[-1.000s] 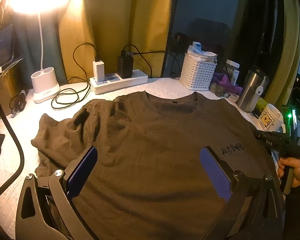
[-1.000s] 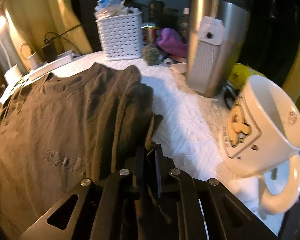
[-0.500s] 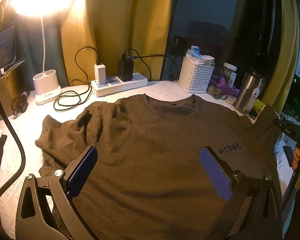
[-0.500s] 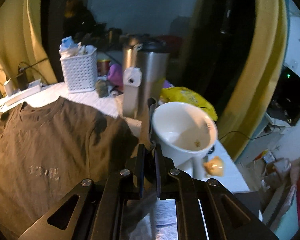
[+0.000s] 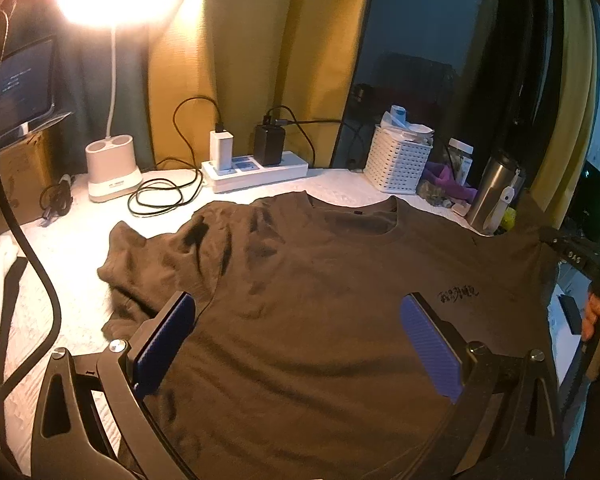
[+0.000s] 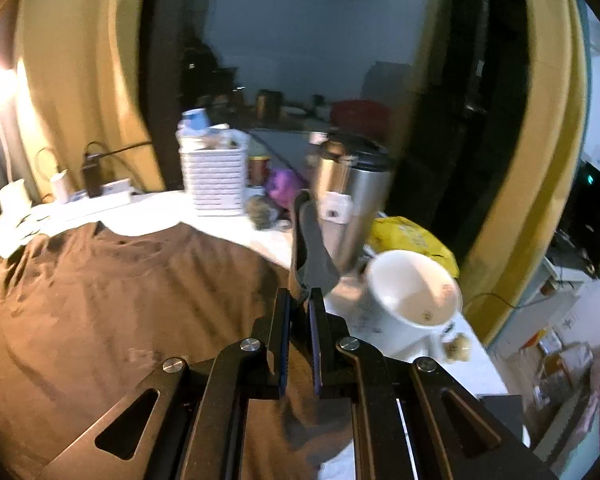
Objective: Fold small clothes
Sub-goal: 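Fold the grasped side and sleeve over the shirt body with the right gripper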
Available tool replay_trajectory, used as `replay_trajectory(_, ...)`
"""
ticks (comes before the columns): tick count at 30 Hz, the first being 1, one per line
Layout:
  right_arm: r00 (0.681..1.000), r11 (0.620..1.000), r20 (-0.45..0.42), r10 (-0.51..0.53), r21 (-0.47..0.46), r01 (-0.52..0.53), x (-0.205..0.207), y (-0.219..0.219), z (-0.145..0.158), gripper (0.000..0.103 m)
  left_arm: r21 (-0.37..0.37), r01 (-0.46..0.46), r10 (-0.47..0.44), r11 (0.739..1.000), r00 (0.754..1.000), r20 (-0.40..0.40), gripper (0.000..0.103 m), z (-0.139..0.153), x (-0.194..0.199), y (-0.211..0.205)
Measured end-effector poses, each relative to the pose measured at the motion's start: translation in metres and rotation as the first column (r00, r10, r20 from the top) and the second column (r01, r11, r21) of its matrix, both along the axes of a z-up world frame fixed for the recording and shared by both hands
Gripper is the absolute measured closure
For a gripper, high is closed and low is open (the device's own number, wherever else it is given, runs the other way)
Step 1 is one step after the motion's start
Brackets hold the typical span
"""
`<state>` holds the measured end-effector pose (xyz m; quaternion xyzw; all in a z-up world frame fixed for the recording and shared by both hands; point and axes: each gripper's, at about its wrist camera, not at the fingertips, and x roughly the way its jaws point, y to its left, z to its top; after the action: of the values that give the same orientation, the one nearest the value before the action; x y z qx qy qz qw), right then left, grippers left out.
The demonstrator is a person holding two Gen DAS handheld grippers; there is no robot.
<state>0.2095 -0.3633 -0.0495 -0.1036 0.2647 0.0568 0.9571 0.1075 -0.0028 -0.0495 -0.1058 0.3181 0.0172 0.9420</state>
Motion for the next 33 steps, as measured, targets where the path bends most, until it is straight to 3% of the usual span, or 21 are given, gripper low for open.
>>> replay_trajectory(7,0.991,0.994,-0.07,0.111,-0.001,-0.112,-0.002,0.055,-0.024,0.095,-0.023,-0.021,0.021,1.0,1.0,0.001,0.002,-0.005,-0.015,0.018)
replay_trajectory(13,0.955,0.979,-0.216,0.202,0.082,-0.188,0.006,0.089,-0.065,0.095,-0.028,-0.032,0.032,0.999,0.999,-0.008,0.002,-0.01,-0.023,0.029)
replay_trajectory(19,0.93,0.978,-0.304,0.207,0.055,-0.2,0.008,0.103,-0.093,0.092,-0.035,-0.039,0.039,0.999,0.999,-0.015,0.002,-0.012,-0.025,0.032)
replay_trajectory(20,0.93,0.977,-0.301,0.21,0.046,-0.206,0.007,0.105,-0.092,0.087,-0.035,-0.038,0.038,0.999,0.999,-0.015,0.002,-0.012,-0.024,0.032)
replay_trajectory(22,0.921,0.973,-0.315,0.23,0.064,-0.222,0.005,0.106,-0.092,0.056,-0.033,-0.032,0.031,0.999,0.999,-0.017,0.002,-0.012,-0.023,0.029)
replay_trajectory(23,0.917,0.971,-0.32,0.238,0.077,-0.225,0.005,0.107,-0.093,0.019,-0.033,-0.029,0.029,0.999,0.999,-0.017,0.002,-0.012,-0.023,0.028)
replay_trajectory(24,0.915,0.967,-0.314,0.253,0.089,-0.237,0.002,0.107,-0.093,0.011,-0.031,-0.026,0.025,0.999,1.0,-0.017,0.002,-0.011,-0.022,0.027)
replay_trajectory(28,0.903,0.952,-0.301,0.305,0.133,-0.277,-0.008,0.105,-0.084,0.011,-0.021,-0.025,0.025,0.999,0.999,-0.022,0.002,-0.01,-0.021,0.024)
replay_trajectory(33,0.946,0.963,-0.227,0.232,0.193,-0.19,-0.014,0.059,-0.054,0.011,-0.014,-0.019,0.019,1.0,1.0,-0.025,0.002,-0.01,-0.019,0.019)
